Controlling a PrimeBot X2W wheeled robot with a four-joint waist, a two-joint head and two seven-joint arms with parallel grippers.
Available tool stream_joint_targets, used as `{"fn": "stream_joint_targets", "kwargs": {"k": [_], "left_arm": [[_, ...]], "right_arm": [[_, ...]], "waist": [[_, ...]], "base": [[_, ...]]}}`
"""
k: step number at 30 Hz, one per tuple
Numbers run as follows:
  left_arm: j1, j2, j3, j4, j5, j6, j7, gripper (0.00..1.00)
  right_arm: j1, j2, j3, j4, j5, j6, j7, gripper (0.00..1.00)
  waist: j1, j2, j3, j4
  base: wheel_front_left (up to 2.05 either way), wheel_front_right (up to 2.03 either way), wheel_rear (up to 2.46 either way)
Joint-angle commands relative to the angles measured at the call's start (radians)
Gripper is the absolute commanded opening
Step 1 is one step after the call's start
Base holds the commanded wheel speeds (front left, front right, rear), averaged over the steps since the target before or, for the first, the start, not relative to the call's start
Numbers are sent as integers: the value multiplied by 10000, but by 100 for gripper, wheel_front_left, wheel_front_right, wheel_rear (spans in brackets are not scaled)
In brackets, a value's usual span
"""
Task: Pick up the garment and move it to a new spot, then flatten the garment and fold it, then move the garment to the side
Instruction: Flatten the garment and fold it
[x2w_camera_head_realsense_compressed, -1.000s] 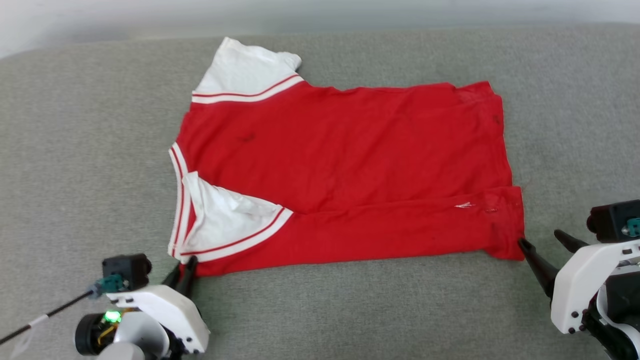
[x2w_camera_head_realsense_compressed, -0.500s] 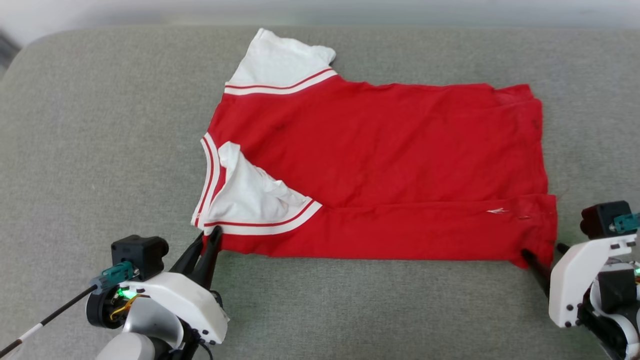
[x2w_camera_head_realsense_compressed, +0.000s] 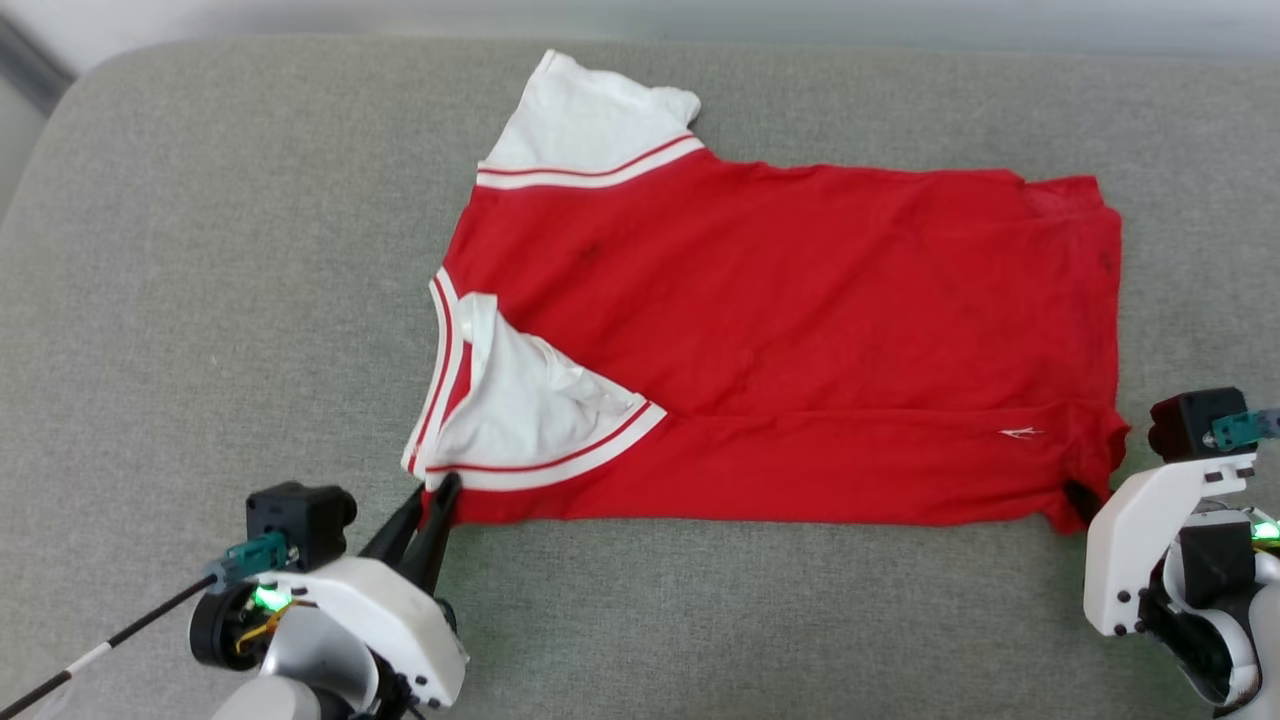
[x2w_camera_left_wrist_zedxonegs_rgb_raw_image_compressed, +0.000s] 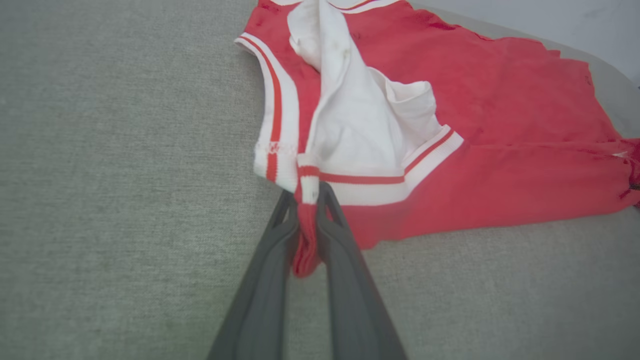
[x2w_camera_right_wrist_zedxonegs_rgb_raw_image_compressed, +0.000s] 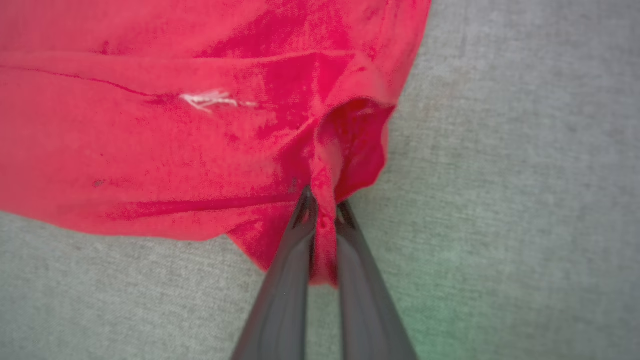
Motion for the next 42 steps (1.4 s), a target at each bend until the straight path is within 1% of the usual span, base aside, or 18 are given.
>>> {"fn": "stream_joint_targets", "kwargs": {"k": [1,7,10,13,19,22,26,31,32,33,34,35,36,40,42], "left_arm": [[150,34,-2,57,-70,-71,31,0],[626,440,-78,397,-120,-178,185,0],[1090,621,-12,463,-198,-61,185,0],[1633,791,-4,330,-294,65,235,0],[2504,1224,-194,-7,-314,128,533,0],[2794,1275,-306,-68,-366,154,630,0],[2881,1118,-442,71,-413,118,653,0],[2659,736,-612,564,-601,-117,571,0],[2592,710,-621,699,-609,-167,535,4],[2528,681,-646,814,-587,-188,509,23],[2483,652,-668,939,-563,-206,497,40],[2444,634,-676,1059,-509,-200,465,75],[2397,605,-692,1151,-469,-192,418,100],[2225,477,-632,1364,-401,-239,70,100],[2118,364,-485,1331,-425,-252,-286,100]], "right_arm": [[643,39,199,545,8,0,190,0],[911,-400,125,247,195,-6,173,0],[1169,-620,235,-75,504,-6,295,0],[1475,-977,147,-518,714,-8,473,0],[2392,-1546,-126,-1403,967,-9,1090,0],[2846,-1607,-332,-1598,1082,-9,1322,0],[3122,-1541,-398,-1505,1019,-9,1328,0],[3028,-1069,-221,-1187,1454,-5,1026,0],[2950,-1069,-177,-1105,1455,-5,946,0],[2896,-1095,-98,-1034,1400,-5,857,27],[2856,-1100,-43,-940,1353,-5,769,60],[2818,-1093,6,-847,1324,-5,696,100],[2769,-1072,6,-782,1290,-5,590,100],[2616,-1150,83,-608,1069,-3,189,100],[2540,-1110,11,-623,1145,-3,-90,100]], "waist": [[0,0,-206,-108],[0,0,-956,-412],[0,0,-1463,-640],[0,0,-1800,-836],[0,0,-1983,-994],[0,0,-1976,-1043],[0,0,-1917,-1076],[0,0,-1781,-1095],[0,0,-1751,-1094],[0,0,-1727,-1088],[0,0,-1714,-1080],[0,0,-1713,-1070],[0,0,-1717,-1065],[0,0,-1821,-1041],[0,0,-1940,-1026]], "base": [[0,0,0],[0,0,0],[0,0,0],[0,0,0],[0,0,0],[0,0,0],[0,0,0],[0,0,0],[0,0,0],[0,0,0],[0,0,0],[0,0,0],[0,0,0],[0,0,0],[0,0,0]]}}
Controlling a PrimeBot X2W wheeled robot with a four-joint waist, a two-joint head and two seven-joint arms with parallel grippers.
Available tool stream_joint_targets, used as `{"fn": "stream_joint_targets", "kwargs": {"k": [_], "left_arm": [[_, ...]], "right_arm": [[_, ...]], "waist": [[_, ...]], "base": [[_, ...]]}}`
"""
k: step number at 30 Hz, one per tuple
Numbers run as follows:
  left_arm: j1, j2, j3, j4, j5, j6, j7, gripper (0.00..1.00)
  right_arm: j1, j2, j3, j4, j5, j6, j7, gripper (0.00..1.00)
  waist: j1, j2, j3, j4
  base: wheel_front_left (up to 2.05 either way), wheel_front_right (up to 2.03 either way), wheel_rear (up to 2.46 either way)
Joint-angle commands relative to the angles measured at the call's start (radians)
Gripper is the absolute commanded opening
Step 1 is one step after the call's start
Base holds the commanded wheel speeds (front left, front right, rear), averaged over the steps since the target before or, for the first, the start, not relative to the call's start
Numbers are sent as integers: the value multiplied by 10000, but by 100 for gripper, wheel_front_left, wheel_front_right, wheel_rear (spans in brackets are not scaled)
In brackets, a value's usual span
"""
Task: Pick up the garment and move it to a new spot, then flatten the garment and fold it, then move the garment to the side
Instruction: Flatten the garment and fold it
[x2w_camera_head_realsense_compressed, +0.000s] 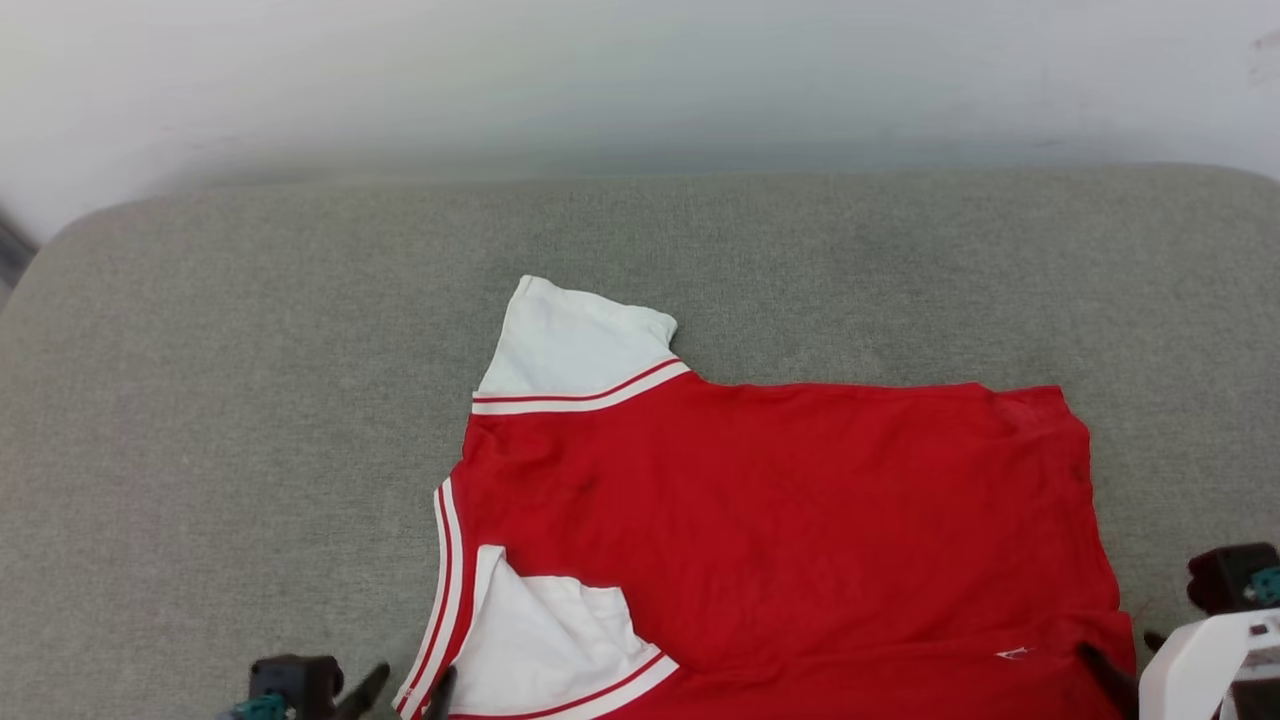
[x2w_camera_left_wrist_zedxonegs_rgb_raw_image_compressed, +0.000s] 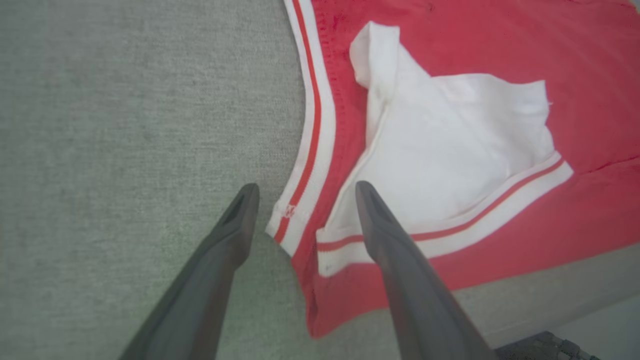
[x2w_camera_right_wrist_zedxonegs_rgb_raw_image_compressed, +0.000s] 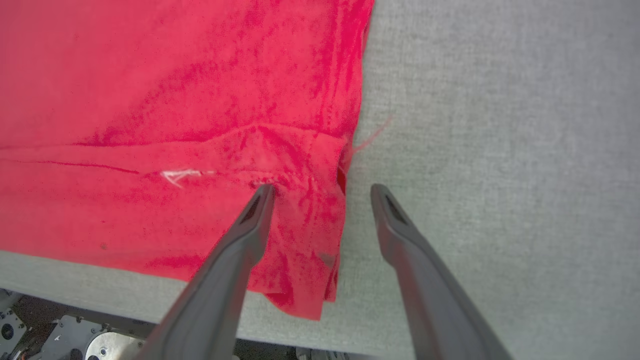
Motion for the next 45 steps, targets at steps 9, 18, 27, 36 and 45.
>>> {"fn": "stream_joint_targets", "kwargs": {"k": [9,18,27,36,45], "left_arm": [[-763,-17,718,-476,1317,-172,-2664,100],[-450,-1325,2409,-1710,2875,-347,-2875,100],[-698,-2232,3434,-1779,3749,-1454,-2857,100],[-3128,-1270,3193,-816,3428,-2396,-1243,100],[-6614,987,3032,178,2006,-2678,3376,100]], "right_arm": [[-592,192,-604,-1151,285,-6,-2535,100],[-762,771,-598,-1628,-226,-6,-5744,100],[-1179,1466,-548,-1579,-619,-6,-7461,100],[-1633,1699,-620,-1582,-731,-6,-7737,100],[-2494,2129,-97,-1139,-799,-6,-8198,100]], "waist": [[0,0,-402,-42],[0,0,-469,-218],[0,0,117,-701],[0,0,1542,-1475],[0,0,2966,-2515]], "base": [[0,0,0],[0,0,0],[0,0,0],[0,0,0],[0,0,0]]}}
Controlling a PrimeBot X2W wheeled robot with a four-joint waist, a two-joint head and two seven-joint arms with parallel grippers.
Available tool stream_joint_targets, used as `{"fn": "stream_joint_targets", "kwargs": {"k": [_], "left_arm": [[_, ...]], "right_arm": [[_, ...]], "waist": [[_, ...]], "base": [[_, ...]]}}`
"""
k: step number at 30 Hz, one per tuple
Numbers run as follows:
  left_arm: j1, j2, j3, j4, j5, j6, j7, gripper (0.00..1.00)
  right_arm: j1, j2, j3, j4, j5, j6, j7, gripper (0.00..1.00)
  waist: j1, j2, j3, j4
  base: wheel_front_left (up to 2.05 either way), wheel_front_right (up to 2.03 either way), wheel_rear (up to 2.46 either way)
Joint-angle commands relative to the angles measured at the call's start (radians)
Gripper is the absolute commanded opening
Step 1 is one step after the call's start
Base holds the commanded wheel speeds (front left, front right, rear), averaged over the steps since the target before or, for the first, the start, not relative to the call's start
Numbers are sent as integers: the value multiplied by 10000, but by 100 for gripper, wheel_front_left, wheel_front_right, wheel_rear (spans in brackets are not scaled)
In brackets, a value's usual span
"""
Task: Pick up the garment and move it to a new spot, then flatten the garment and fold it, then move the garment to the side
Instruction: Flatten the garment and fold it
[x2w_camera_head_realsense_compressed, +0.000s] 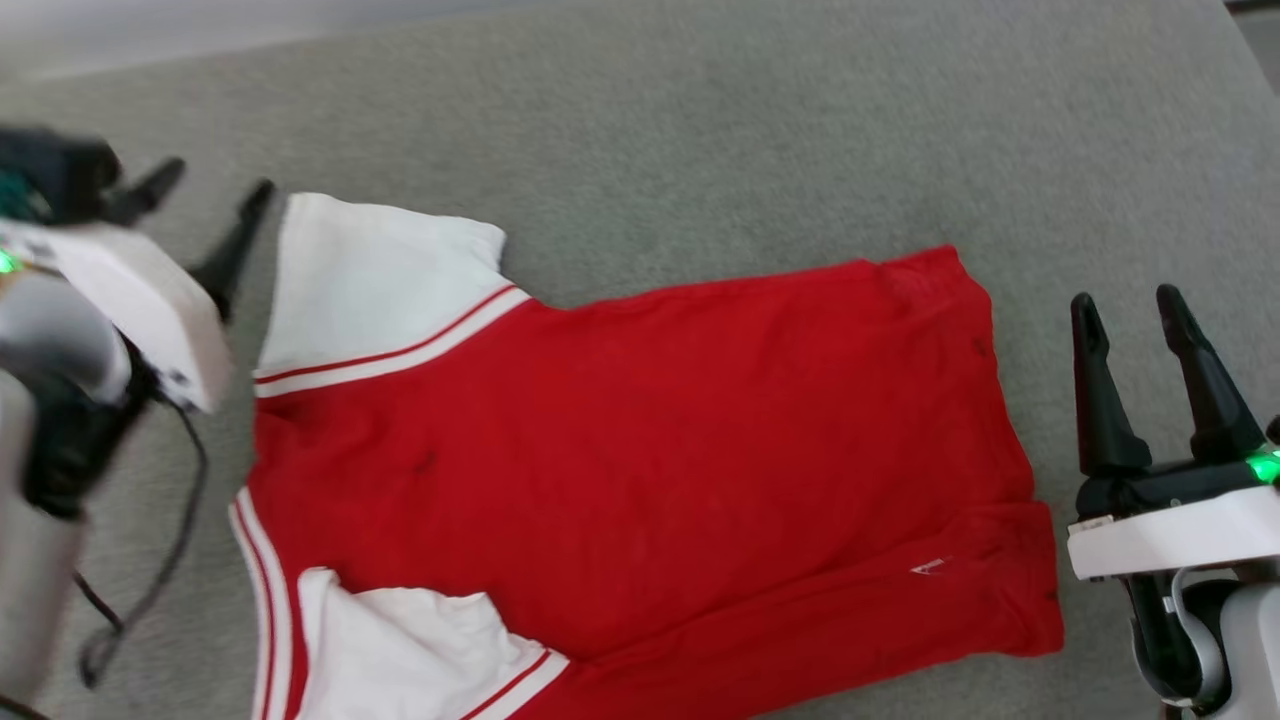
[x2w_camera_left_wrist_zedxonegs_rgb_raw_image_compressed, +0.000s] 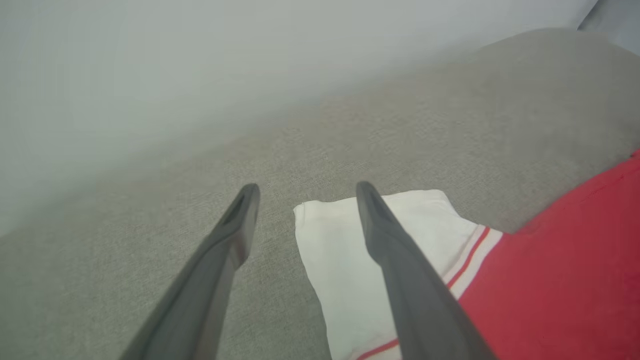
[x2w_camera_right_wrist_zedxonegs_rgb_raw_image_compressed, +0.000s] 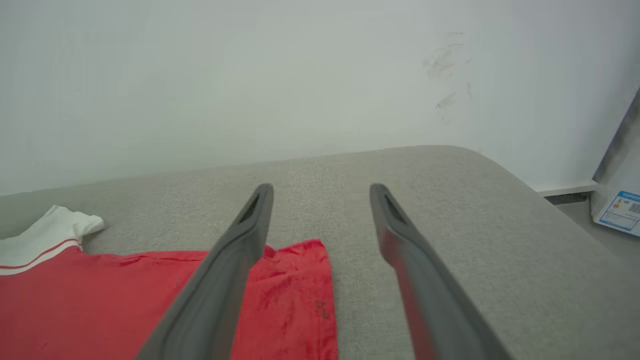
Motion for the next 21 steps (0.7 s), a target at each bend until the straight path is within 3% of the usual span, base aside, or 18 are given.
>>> {"fn": "stream_joint_targets", "kwargs": {"k": [1,6,10,14,21], "left_arm": [[-397,237,3,117,-232,-20,503,100],[-1775,977,-72,790,-1584,-36,3296,100],[-2554,1281,-138,1448,-2006,27,4683,100],[-3023,1466,-311,2000,-2099,84,5547,100],[-2750,1439,-759,2707,-2077,67,6105,100]], "right_arm": [[-232,105,64,62,40,0,-103,100],[-499,282,239,403,129,-2,-373,100],[-627,405,332,757,145,-2,-499,100],[-776,471,444,1000,188,-2,-610,100],[-903,602,423,1495,194,-2,-703,100]], "waist": [[-1,0,616,-558],[-1,0,1203,-1035],[-1,0,1601,-1223],[-1,0,1828,-1372],[-1,0,2064,-1462]], "base": [[0,0,0],[0,0,0],[0,0,0],[0,0,0],[0,0,0]]}}
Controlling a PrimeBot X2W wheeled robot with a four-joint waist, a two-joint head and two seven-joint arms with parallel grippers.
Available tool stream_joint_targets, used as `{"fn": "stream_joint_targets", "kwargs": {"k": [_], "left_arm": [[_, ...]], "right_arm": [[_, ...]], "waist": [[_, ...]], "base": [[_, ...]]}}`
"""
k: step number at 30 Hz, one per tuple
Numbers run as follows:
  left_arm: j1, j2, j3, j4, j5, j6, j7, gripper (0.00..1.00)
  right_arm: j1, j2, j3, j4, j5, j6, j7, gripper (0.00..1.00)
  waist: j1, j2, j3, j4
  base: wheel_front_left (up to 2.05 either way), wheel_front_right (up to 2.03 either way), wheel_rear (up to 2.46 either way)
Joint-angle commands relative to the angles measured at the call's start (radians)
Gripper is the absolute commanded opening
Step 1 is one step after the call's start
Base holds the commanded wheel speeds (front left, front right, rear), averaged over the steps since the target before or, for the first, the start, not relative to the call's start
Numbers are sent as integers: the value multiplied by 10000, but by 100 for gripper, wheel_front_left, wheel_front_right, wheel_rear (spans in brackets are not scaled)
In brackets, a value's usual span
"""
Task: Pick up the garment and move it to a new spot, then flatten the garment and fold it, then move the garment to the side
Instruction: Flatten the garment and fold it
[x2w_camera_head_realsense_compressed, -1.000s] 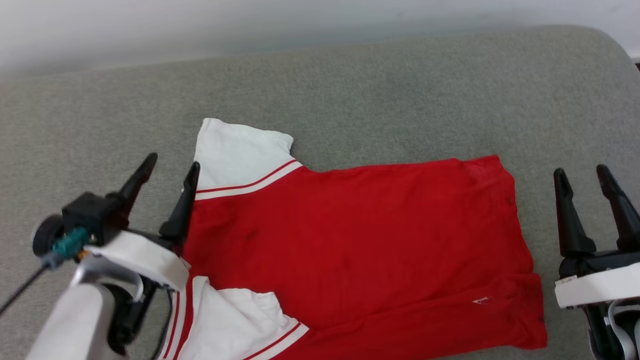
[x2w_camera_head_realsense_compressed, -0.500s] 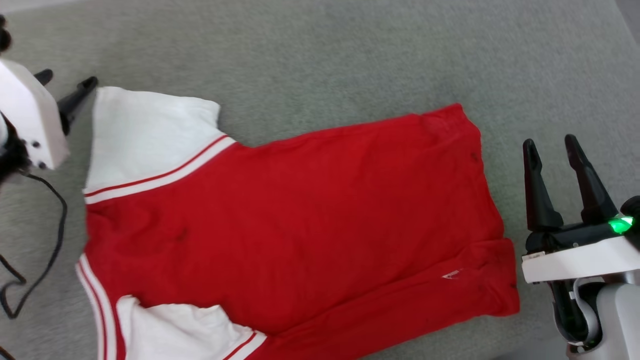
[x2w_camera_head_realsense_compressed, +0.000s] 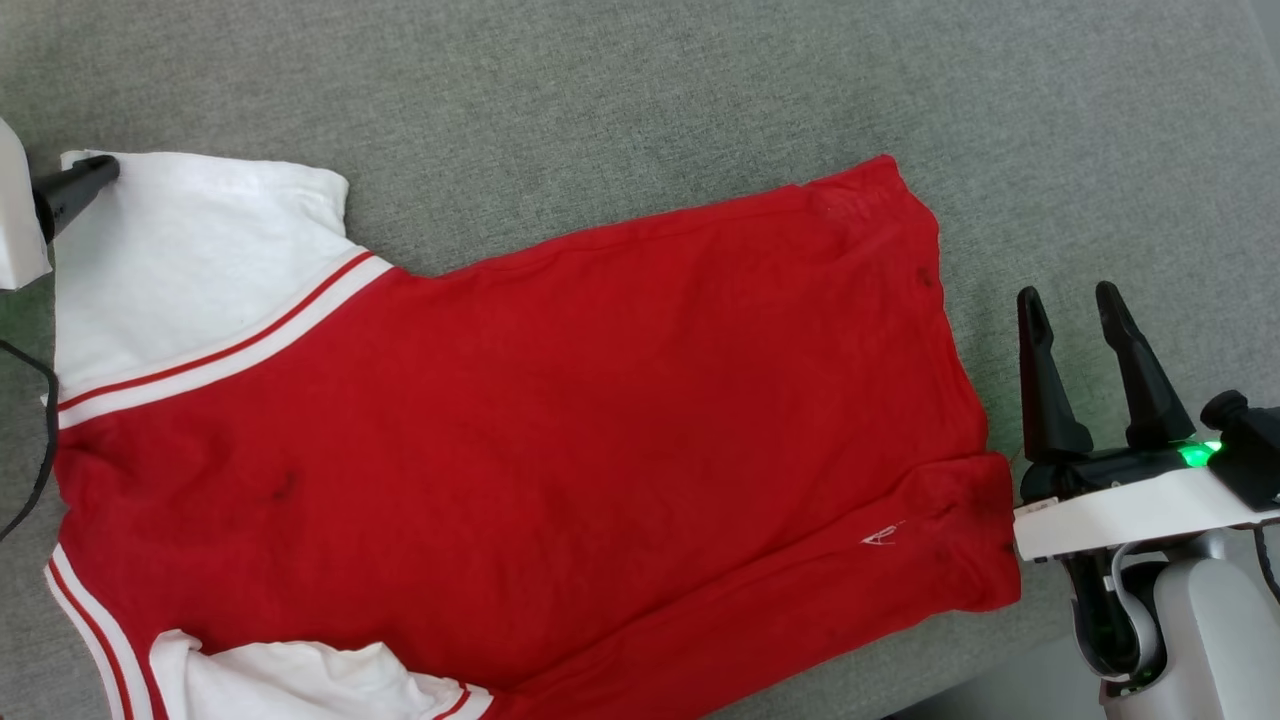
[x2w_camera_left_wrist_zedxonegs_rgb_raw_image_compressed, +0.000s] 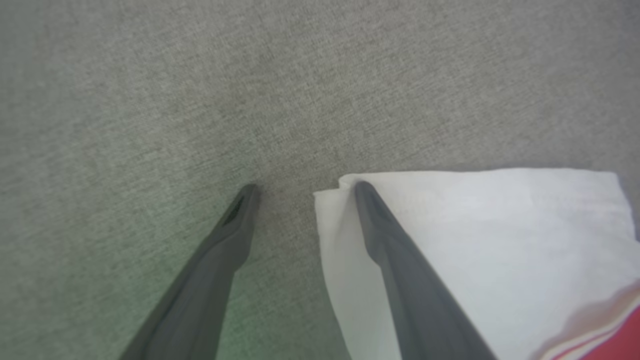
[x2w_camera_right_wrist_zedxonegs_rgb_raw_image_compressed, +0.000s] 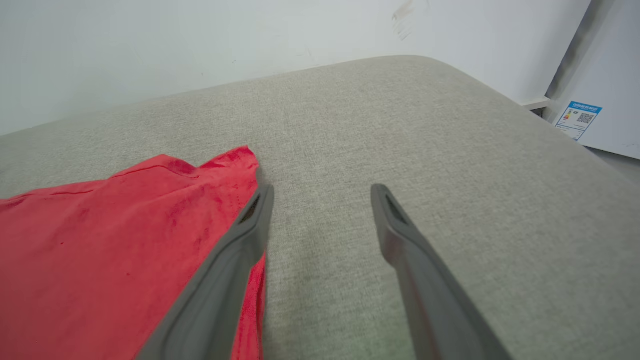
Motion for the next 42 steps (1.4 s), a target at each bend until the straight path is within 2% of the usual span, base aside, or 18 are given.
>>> {"fn": "stream_joint_targets", "kwargs": {"k": [1,2,4,10,13,14,15,20,25,31,37,42], "left_arm": [[416,-126,-280,377,-82,3,373,69],[532,-161,-363,449,-152,-1,576,0],[694,-204,-496,386,-282,-27,766,0],[568,-484,-437,169,-109,-54,-463,0],[401,-578,-439,85,32,-88,-1475,0],[339,-648,-503,23,68,-85,-2168,0],[339,-648,-503,23,68,-85,-2168,0],[473,-816,-915,-531,-336,-96,-3594,0],[876,-645,-1494,-1454,-768,-99,-4552,0],[1670,-328,-1982,-2904,-1080,-101,-5132,0],[2596,-355,-1964,-4479,-1213,93,-5630,0],[3160,-428,-2030,-5537,-908,444,-6032,0]], "right_arm": [[-166,60,14,50,-18,-4,-61,100],[-176,68,9,92,-13,-4,-73,100],[-194,72,-12,166,-25,-4,-84,100],[-292,-70,-17,316,-111,-4,-96,100],[-344,-227,-21,336,-154,-4,-95,100],[-354,-397,3,340,-208,-4,-21,100],[-354,-397,3,340,-208,-4,-21,100],[-361,-1068,135,210,-232,-4,724,100],[-478,-2239,670,-256,140,-4,2507,100],[-921,-3654,1060,-805,1084,-4,5455,100],[-1840,-4714,1366,-747,1650,-5,8481,100],[-2794,-5143,1592,-267,1997,-4,10357,100]], "waist": [[-2,0,26,1],[-2,0,30,12],[-2,0,28,55],[-2,0,-167,287],[-2,0,-419,460],[-2,0,-634,596],[-2,0,-634,596],[-2,0,-1252,1014],[-2,0,-1831,1588],[-2,0,-2169,2320],[-2,0,-1987,2959],[-2,0,-1628,3498]], "base": [[0,0,0],[0,0,0],[0,0,0],[0,0,0],[0,0,0],[0,0,0],[0,0,0],[0,0,0],[0,0,0],[0,0,0],[0,0,0],[0,0,0]]}}
